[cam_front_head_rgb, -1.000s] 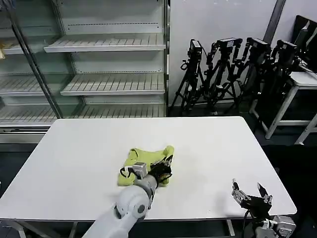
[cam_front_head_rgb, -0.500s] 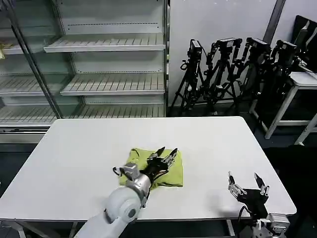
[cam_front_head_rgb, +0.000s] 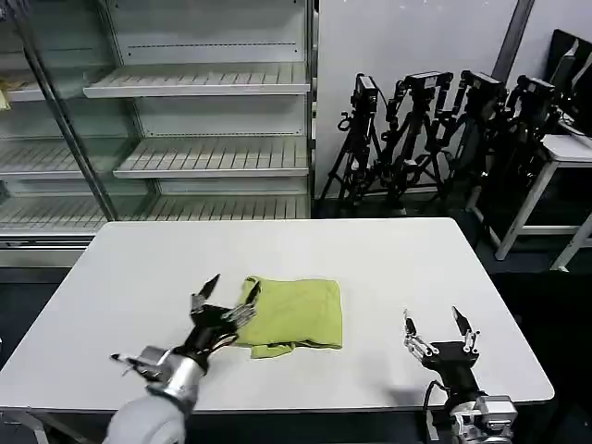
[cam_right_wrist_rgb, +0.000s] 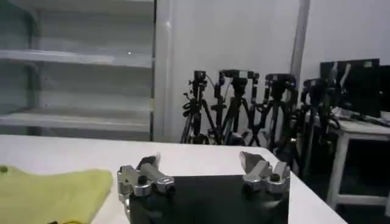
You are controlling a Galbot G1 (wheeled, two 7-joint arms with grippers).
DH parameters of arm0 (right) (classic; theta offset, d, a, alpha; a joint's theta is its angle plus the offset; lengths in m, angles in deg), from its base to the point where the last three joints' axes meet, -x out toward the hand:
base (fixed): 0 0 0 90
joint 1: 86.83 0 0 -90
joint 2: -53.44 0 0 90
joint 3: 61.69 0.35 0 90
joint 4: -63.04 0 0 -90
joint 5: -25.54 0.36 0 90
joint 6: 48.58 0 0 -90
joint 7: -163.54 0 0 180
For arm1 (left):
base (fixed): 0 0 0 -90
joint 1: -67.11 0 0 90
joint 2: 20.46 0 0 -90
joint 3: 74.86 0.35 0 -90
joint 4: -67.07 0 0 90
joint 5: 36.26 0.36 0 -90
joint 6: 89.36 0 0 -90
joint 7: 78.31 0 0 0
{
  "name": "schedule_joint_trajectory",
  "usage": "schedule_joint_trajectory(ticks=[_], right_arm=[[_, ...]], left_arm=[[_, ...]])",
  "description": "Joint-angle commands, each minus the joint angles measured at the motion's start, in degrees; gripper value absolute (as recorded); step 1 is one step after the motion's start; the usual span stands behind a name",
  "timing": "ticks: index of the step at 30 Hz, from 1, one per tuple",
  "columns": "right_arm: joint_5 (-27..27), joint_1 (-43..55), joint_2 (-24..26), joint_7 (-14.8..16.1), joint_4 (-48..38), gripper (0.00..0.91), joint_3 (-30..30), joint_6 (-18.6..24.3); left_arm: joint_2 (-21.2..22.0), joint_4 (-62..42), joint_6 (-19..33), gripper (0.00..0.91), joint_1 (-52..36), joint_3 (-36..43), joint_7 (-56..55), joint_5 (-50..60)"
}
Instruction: Fold and organize the clothes.
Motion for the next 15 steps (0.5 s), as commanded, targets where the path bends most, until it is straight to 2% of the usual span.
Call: schedule_joint_trajectory(ticks=[1,6,15], right_arm=[[0.14,2.23,-0.24,-1.04,-0.76,0.907,-4.59,0.98],[-2.33,2.4,0.31,-1.05,-1.0,0.907,-5.86,1.85],[-1.7,3.25,1.59,-1.55,-0.17,0.907,-6.93,2.71]], left_arm=[[-0.65,6.21,0.81,0.907,15.86,-14.23,3.2,7.57],[0.7,6.23,1.16,0.907,16.52,-16.16,4.13,6.98],[4.45,10.4,1.27,0.907,20.73,-19.33,5.26,7.1]])
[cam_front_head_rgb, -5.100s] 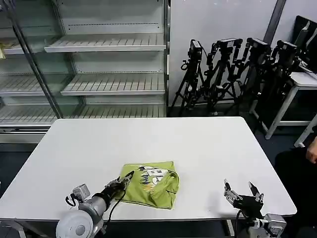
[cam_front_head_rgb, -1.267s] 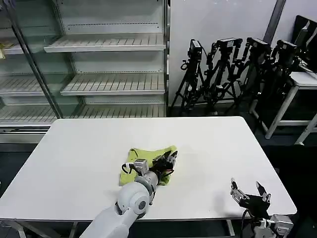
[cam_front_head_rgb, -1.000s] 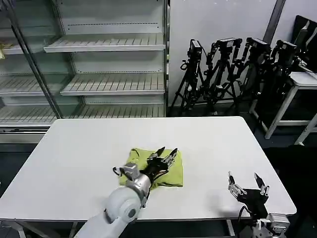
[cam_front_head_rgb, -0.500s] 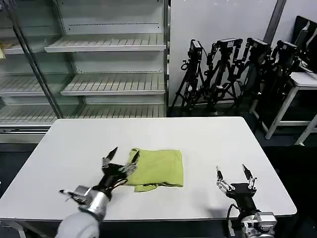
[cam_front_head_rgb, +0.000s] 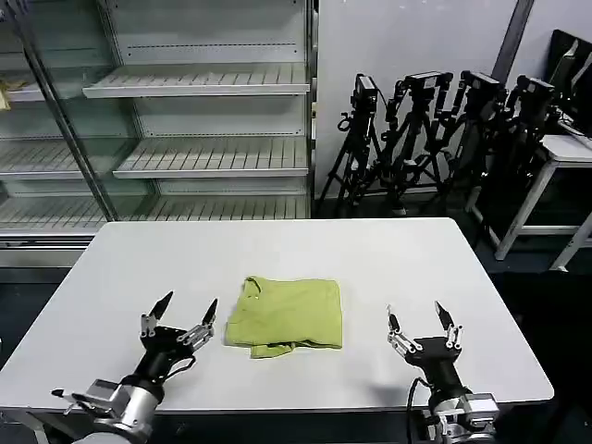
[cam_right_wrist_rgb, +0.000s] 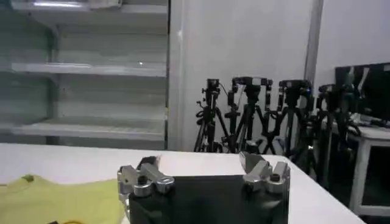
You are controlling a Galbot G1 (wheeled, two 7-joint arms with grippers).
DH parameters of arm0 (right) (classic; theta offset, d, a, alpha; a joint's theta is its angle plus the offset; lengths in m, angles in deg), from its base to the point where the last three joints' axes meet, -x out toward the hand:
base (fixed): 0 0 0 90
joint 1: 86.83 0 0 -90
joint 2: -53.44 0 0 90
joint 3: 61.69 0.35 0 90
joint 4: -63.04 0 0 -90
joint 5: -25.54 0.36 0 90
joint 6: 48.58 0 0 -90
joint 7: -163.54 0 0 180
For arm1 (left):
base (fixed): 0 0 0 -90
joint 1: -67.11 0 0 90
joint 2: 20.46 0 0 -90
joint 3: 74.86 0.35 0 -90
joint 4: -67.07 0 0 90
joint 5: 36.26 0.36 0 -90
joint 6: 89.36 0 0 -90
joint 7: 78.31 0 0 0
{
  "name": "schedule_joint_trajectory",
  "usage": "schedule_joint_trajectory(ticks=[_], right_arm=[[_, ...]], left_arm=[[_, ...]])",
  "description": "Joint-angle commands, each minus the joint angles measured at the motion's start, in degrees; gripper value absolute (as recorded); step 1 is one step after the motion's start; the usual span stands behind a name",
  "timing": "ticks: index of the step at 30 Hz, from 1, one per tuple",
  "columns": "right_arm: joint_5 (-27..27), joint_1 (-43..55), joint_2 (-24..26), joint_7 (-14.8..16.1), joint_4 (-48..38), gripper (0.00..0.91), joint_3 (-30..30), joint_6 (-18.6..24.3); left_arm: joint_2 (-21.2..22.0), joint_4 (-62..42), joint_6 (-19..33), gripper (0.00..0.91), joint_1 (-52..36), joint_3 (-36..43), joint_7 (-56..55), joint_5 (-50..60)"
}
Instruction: Fold and organize the clothes.
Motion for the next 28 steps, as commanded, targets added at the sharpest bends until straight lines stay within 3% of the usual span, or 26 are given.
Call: schedule_joint_trajectory(ticks=[1,14,28], right_arm=[[-0.51,1.05,0.99,-0.94,0.86,0.907,-2.47,0.96],[-0.13,0.35,1.53,-2.84,3.28,0.907,-2.46,-0.5],[0.43,0.9,1.78,-3.49,4.08,0.907,-2.02,-1.56]], left_arm=[[3.42,5.47,0.2,0.907,8.01,-6.65,1.5,2.02],[7.21,7.79,0.42,0.907,12.15,-7.25,2.34,3.33],[6.42,7.55,0.45,0.907,12.29,-8.11,3.02,3.24]])
